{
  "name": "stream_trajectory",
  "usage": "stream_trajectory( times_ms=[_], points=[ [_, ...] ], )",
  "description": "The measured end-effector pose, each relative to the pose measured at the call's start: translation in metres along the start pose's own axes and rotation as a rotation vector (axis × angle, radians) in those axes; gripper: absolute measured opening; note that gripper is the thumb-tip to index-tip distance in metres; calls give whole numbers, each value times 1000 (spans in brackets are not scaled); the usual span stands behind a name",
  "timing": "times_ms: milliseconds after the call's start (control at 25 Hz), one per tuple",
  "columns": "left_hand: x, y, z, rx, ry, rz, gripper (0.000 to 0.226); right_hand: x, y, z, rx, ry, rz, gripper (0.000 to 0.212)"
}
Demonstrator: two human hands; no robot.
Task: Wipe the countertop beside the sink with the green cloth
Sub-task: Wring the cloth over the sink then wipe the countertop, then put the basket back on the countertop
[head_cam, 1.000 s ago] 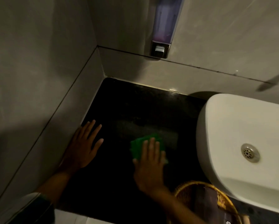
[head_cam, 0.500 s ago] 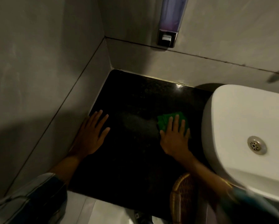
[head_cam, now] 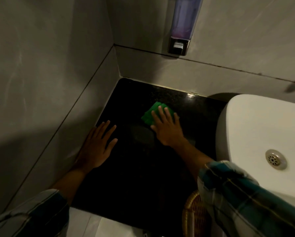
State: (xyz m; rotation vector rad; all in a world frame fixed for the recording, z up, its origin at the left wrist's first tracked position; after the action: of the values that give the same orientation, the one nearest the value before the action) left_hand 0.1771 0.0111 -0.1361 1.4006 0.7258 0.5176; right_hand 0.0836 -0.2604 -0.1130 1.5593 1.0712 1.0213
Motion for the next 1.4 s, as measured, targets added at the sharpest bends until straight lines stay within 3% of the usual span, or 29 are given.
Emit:
stream_trajectory(
  times_ms=[120,200,360,480,560,640,720,800,920,1080,1200,1400],
  points=[
    [-4,6,-1,-8,17,-14,57,-14,15,-7,-66,-205,89,62],
    [-8,7,-4,21,23,-55,61,0,36,-32,-134,-160,128,64],
    [-12,22,5,146,88,-118,82,5,81,-130,-152,-24,460,56],
    [-61,50,7,192,205,-142,65,-23,96,-213,-169,-117,642,41],
    [-125,63,-16,198,155,-318,53,-43,107,-260,-218,-241,705,27],
    [-193,67,-58,325,90,-526,43,-62,115,-303,-210,-390,705,19],
    [-242,66,-94,480,53,-599,33,-88,115,-342,-110,-550,570,16],
    [-267,64,-114,534,56,-623,33,-105,104,-366,111,-693,467,17],
    [-276,67,-125,541,162,-734,47,-103,77,-377,222,-760,734,25],
    [-248,83,-121,367,330,-753,54,-77,72,-353,118,-708,989,36],
    [-210,103,-102,263,380,-742,56,-51,76,-313,150,-582,1035,50],
    [-139,127,-63,198,533,-723,59,-6,81,-221,105,-386,1132,54]
  ],
)
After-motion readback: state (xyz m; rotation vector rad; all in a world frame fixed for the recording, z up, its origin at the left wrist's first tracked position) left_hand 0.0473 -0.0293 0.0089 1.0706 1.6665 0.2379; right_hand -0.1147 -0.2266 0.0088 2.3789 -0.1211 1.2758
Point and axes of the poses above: each hand's wrist, its own z-axis towards the middle knuckle, its own y-axis out of the back of the hand, x = y × z, the point moved 1 cm from there along z, towards the middle knuckle, and after that the axes turned 1 degree about z, right-handed, at the moved point
